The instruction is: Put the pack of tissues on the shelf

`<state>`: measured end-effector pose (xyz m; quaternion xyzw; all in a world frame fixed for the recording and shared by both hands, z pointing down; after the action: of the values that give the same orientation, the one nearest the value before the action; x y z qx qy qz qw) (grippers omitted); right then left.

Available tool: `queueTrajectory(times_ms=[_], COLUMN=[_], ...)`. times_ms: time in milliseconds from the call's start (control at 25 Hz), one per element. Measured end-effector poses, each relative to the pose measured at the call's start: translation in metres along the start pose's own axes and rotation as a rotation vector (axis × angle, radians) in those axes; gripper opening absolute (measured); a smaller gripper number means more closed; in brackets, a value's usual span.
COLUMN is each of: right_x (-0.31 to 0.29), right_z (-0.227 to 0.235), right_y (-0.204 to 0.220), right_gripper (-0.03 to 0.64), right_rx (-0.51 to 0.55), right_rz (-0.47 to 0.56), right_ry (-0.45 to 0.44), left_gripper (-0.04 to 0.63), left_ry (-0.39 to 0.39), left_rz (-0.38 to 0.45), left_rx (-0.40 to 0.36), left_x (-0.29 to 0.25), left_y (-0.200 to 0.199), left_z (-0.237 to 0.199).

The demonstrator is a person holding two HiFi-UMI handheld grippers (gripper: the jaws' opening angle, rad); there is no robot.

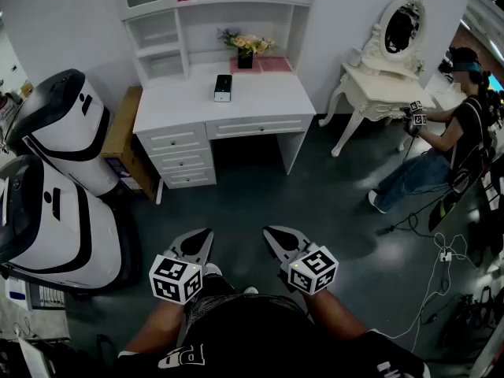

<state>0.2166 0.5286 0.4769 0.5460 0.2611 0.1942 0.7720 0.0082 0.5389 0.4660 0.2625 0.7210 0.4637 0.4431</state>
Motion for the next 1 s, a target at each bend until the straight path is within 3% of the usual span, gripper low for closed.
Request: queueTrajectory(times_ms=[600, 800, 1000], right_x=[-0.002, -0.004, -0.017], right_z=[-0.002, 0.000, 0.004], right_y=[0.001, 0.001, 0.007], right_gripper=[0.006, 0.008, 0.009], right_rx=[0.005, -0.040, -0.012], right_rz=[-0.017, -0.002, -0.050], right_ry=[0.000, -0.018, 0.009], left_gripper=[0.015, 0.015, 0.015], left_ry=[0.009, 0.007, 0.008], left_rz=[0.012, 0.002, -0.006], left_rx=[0.001, 0.002, 0.010], left_x=[-0.001, -0.005, -0.011], left_y=[0.001, 0.002, 0.003], left_z=[0.001, 0.000, -0.009])
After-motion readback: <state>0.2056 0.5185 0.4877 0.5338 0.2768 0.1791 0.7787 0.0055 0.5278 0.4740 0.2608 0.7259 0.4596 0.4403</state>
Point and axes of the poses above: the fingertips, and each gripper's own axes: x backward along the fingers, z to its right, y out of its underside, the point moved 6 cm from there along x, backward along the fingers, and after that the axes turned 5 degrees about -y, right-handed, at the moved point
